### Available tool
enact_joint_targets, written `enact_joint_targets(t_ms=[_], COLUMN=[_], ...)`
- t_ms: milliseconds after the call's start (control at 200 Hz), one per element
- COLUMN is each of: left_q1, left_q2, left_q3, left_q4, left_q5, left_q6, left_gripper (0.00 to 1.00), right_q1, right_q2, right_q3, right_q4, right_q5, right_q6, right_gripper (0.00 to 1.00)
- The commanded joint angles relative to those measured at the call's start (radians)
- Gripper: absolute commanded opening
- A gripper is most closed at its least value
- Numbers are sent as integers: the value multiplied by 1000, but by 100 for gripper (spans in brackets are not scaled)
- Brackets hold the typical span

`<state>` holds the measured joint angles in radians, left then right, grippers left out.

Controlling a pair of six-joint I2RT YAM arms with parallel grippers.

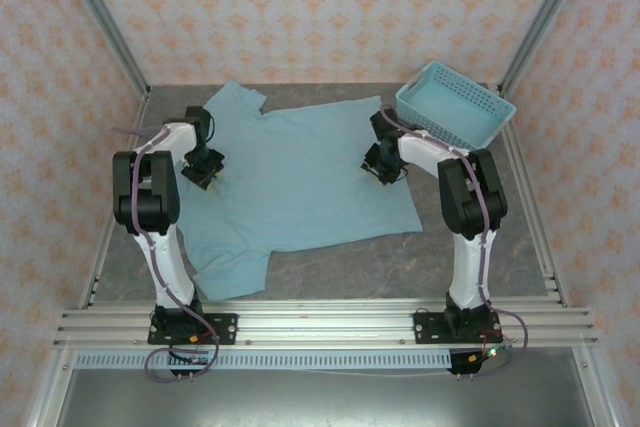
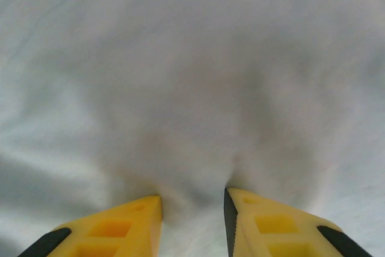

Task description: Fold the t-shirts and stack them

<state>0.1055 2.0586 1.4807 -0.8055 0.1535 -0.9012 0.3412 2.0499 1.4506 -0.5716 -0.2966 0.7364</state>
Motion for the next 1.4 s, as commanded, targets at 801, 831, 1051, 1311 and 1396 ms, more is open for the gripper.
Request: enact_joint_targets(t_ms=[801, 831, 1051, 1311, 1396], left_q1=[-9, -17, -82, -145, -160], left_q2=[-459, -501, -697, -642, -611], left_q3=[-315, -381, -675, -767, -778], left_q4=[-204, -212, -195, -76, -21], left_q5=[-52, -42, -3, 28, 32], left_q6=[38, 31, -27, -54, -65], left_gripper=[52, 51, 56, 56, 54], right_q1=[-51, -50, -51, -72, -77], right_q2=[-119, -161, -407, -512, -524], right_q3=[130, 71, -252, -385, -402], right_q4=[-141, -126, -85, -82, -79], right_q5=[37, 31, -6, -12, -10], right_q6=[-29, -26, -43, -37, -32], right_gripper=[51, 51, 52, 52, 52])
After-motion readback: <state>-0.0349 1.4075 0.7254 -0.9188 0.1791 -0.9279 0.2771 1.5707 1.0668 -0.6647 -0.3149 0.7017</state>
